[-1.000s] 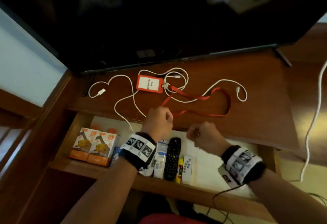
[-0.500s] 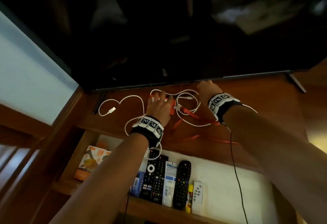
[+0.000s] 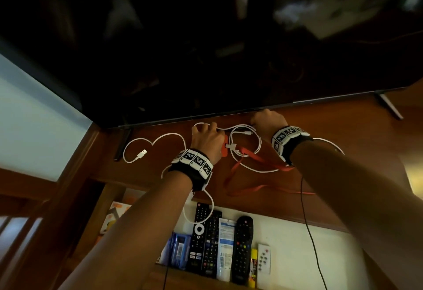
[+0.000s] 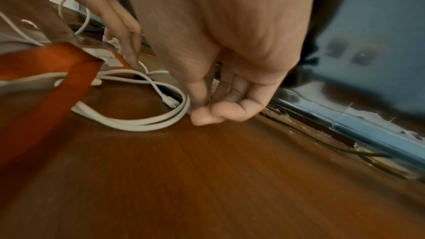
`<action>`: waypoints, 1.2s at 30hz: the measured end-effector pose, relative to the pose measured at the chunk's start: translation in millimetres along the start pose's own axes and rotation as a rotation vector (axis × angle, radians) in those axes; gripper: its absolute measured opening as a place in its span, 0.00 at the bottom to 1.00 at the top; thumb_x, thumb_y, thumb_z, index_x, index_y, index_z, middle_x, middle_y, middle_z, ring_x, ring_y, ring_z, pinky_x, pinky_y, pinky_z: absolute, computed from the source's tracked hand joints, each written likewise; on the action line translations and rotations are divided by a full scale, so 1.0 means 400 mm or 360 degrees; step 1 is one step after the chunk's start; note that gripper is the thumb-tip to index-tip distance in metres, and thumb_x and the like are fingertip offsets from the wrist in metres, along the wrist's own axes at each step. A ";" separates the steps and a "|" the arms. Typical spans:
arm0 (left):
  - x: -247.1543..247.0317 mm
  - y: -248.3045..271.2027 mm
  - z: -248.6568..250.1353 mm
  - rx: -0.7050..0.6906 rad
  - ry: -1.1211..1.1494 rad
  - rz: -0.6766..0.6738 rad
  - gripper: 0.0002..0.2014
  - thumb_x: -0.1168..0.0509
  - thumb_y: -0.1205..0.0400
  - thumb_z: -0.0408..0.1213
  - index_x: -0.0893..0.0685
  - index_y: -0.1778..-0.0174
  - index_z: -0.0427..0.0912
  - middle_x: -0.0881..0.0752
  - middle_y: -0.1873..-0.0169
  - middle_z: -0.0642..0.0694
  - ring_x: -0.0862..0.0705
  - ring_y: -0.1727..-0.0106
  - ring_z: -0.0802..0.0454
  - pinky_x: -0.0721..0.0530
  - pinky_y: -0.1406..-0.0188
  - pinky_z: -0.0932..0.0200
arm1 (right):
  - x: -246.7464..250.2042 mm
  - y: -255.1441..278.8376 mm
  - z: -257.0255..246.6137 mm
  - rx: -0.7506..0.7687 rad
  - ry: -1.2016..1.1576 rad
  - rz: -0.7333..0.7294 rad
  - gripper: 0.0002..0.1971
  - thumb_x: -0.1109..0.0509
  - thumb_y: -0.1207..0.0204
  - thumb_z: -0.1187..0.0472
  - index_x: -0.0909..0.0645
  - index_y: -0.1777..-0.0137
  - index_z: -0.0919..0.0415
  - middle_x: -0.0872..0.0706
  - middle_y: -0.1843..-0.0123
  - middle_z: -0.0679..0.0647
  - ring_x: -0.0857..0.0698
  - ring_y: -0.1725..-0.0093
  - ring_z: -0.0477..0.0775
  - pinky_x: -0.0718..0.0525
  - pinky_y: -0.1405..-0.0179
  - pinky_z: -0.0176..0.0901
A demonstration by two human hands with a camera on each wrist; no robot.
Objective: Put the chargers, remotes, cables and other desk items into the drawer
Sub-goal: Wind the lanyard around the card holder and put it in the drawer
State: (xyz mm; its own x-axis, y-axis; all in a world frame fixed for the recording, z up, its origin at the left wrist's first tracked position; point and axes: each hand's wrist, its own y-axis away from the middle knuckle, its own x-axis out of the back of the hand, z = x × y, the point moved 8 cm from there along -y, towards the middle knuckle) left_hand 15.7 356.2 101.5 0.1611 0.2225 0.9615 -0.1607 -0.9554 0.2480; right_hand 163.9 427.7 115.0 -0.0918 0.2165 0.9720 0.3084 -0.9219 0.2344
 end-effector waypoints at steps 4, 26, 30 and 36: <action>0.009 0.007 -0.025 0.0105 0.0164 0.0064 0.25 0.27 0.19 0.43 0.22 0.25 0.44 0.24 0.28 0.40 0.26 0.25 0.37 0.26 0.30 0.34 | 0.021 0.034 0.000 0.0017 0.0020 -0.0010 0.10 0.36 0.19 0.66 0.15 0.44 0.58 0.11 0.47 0.58 0.09 0.49 0.64 0.12 0.57 0.51; 0.032 0.436 0.053 0.0371 0.1685 0.0296 0.05 0.38 0.13 0.51 0.21 0.45 0.57 0.11 0.56 0.48 0.11 0.61 0.47 0.09 0.60 0.42 | -0.042 0.703 0.150 -0.0121 -0.1379 0.0221 0.10 0.17 0.32 0.64 0.15 0.68 0.53 0.12 0.71 0.44 0.15 0.70 0.39 0.24 0.71 0.26; -0.106 0.469 0.136 0.0453 0.1438 0.0009 0.07 0.40 0.10 0.47 0.21 0.41 0.52 0.13 0.59 0.48 0.14 0.62 0.48 0.18 0.64 0.52 | -0.198 0.779 0.161 -0.0219 -0.1102 -0.0249 0.11 0.20 0.32 0.60 0.19 0.71 0.58 0.14 0.71 0.47 0.15 0.68 0.50 0.17 0.67 0.49; -0.274 0.437 0.265 0.0389 0.1384 -0.0390 0.12 0.43 0.11 0.44 0.22 0.36 0.44 0.12 0.43 0.38 0.13 0.45 0.36 0.16 0.45 0.43 | -0.403 0.801 0.086 -0.0440 -0.0668 -0.0608 0.07 0.31 0.26 0.59 0.22 0.63 0.61 0.17 0.63 0.55 0.17 0.68 0.55 0.27 0.79 0.41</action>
State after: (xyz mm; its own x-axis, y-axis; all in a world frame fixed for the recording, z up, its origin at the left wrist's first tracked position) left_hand 73.0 144.1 27.1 -0.6373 0.3964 0.6609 0.0063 -0.8549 0.5188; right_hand 309.8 108.6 34.0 0.2494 0.6029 0.7578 0.0660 -0.7913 0.6078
